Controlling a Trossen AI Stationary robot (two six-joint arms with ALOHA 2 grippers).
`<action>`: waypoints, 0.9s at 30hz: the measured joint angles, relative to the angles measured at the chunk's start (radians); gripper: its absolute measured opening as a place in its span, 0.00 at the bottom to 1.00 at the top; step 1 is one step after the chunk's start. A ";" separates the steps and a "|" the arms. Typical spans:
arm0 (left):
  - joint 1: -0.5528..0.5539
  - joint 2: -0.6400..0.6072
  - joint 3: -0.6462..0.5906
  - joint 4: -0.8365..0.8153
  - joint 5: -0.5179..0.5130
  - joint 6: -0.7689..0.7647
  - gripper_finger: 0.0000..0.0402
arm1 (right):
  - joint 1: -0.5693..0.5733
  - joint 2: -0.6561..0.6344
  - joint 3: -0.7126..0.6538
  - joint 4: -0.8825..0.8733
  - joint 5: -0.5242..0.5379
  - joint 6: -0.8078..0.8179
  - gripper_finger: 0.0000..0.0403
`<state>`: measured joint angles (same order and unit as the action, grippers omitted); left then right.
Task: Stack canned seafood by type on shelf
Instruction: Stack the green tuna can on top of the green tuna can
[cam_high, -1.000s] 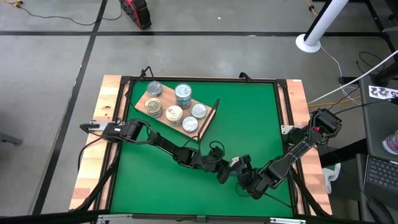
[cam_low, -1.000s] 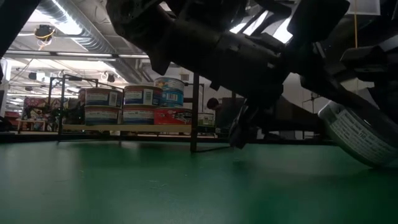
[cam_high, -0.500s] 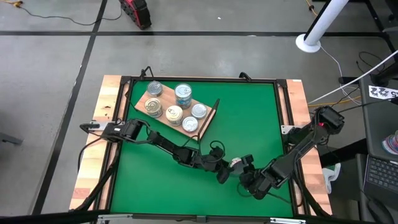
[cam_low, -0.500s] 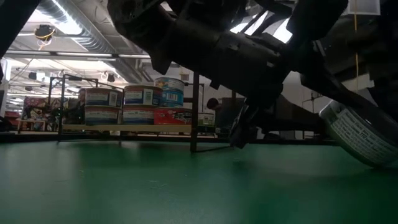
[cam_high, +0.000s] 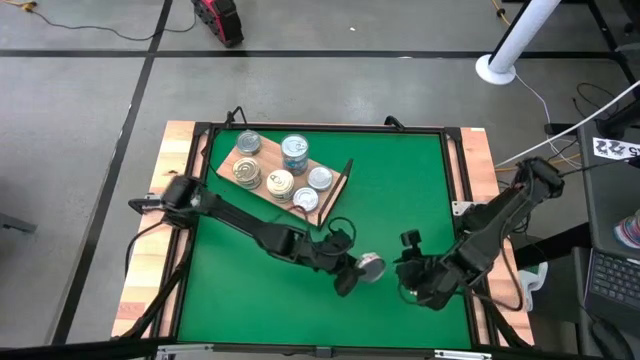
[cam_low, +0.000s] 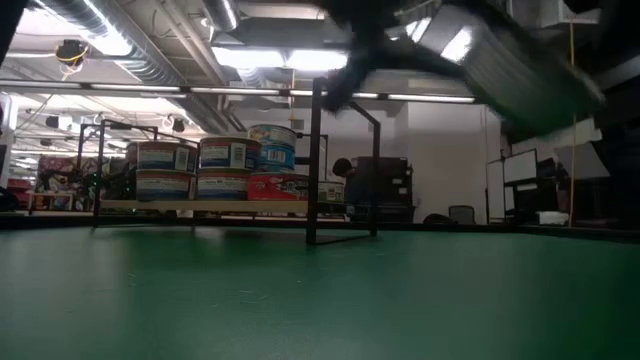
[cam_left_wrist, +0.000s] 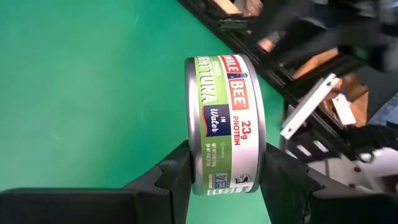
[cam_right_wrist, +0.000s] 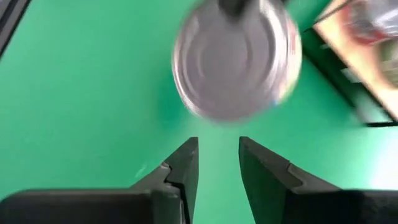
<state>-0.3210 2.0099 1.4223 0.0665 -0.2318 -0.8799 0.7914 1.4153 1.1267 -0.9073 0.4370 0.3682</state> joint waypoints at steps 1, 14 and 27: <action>0.000 -0.030 0.000 -0.036 0.000 -0.001 0.36 | 0.000 -0.013 0.000 -0.008 0.020 -0.001 0.29; 0.062 -0.397 0.000 -0.377 -0.051 -0.050 0.37 | -0.115 -0.151 0.000 0.031 0.365 -0.050 0.29; 0.291 -0.539 0.000 -0.740 -0.058 -0.162 0.39 | -0.677 -0.203 0.000 0.375 -0.076 -0.619 0.29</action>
<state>-0.0304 1.4704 1.4223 -0.6734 -0.2895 -1.0415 0.1144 1.2121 1.1267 -0.5320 0.3608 -0.2506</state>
